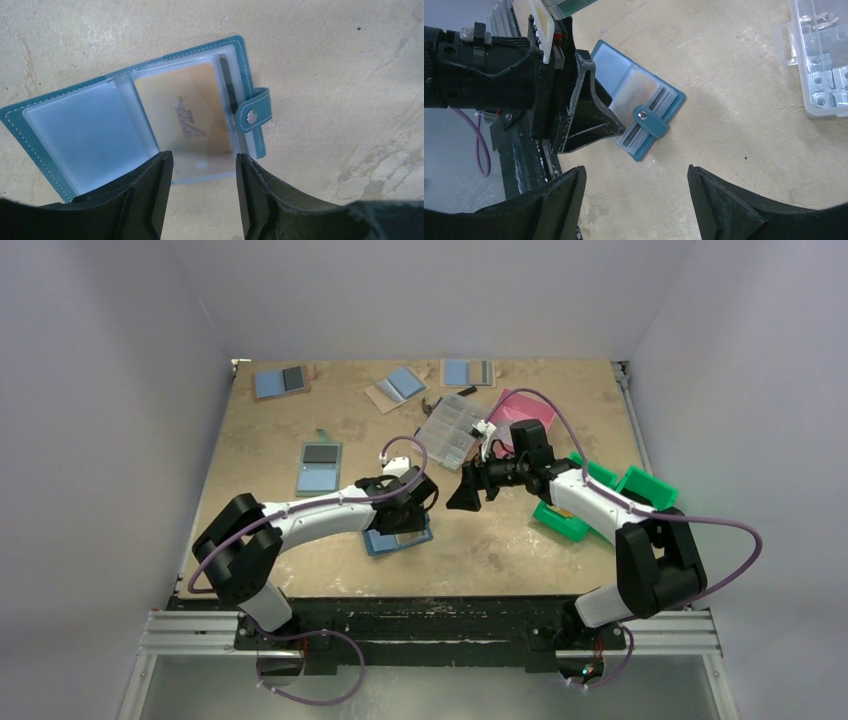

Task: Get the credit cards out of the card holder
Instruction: Remove the credit card from the card holder.

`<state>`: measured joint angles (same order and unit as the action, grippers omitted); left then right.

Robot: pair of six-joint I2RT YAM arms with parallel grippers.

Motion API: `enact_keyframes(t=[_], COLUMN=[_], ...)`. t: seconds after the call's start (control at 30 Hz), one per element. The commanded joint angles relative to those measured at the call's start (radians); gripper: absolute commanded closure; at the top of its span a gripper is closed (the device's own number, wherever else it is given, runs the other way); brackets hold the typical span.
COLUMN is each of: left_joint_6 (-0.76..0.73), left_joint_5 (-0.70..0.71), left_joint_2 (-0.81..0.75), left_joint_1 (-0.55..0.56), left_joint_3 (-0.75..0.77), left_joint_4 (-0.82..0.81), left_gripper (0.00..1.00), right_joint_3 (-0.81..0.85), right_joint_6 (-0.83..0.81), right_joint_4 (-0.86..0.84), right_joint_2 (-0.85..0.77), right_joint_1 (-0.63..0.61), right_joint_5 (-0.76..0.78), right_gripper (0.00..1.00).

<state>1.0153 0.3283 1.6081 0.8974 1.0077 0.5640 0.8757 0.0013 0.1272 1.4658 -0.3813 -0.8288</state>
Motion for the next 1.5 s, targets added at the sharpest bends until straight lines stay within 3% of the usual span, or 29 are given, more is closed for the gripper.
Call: enact_keyframes(t=[0.0, 0.53, 0.73, 0.87, 1.17, 1.33, 1.47], left_joint_6=[-0.011, 0.039, 0.029, 0.013, -0.017, -0.020, -0.036], left_joint_5=[0.007, 0.068, 0.074, 0.077, 0.086, 0.089, 0.044], left_joint_2=[0.022, 0.089, 0.084, 0.043, -0.116, -0.153, -0.201], left_joint_1=[0.002, 0.002, 0.002, 0.002, 0.001, -0.002, -0.020], left_joint_3=[0.054, 0.059, 0.032, 0.013, -0.079, -0.119, -0.175], left_joint_4=[-0.040, 0.040, 0.024, 0.011, -0.045, -0.055, -0.121], left_gripper=[0.47, 0.50, 0.74, 0.82, 0.86, 0.96, 0.95], right_joint_3=[0.035, 0.037, 0.036, 0.035, 0.036, 0.034, 0.033], right_joint_6=[0.003, 0.003, 0.003, 0.003, 0.003, -0.011, -0.039], right_joint_4=[-0.002, 0.002, 0.006, 0.007, 0.009, 0.009, 0.018], right_joint_2=[-0.001, 0.003, -0.002, -0.004, -0.004, -0.002, 0.007], right_joint_1=[0.000, 0.000, 0.000, 0.000, -0.001, -0.001, -0.005], right_joint_5=[0.005, 0.008, 0.010, 0.007, 0.001, -0.021, -0.073], right_gripper=[0.17, 0.17, 0.17, 0.16, 0.16, 0.16, 0.16])
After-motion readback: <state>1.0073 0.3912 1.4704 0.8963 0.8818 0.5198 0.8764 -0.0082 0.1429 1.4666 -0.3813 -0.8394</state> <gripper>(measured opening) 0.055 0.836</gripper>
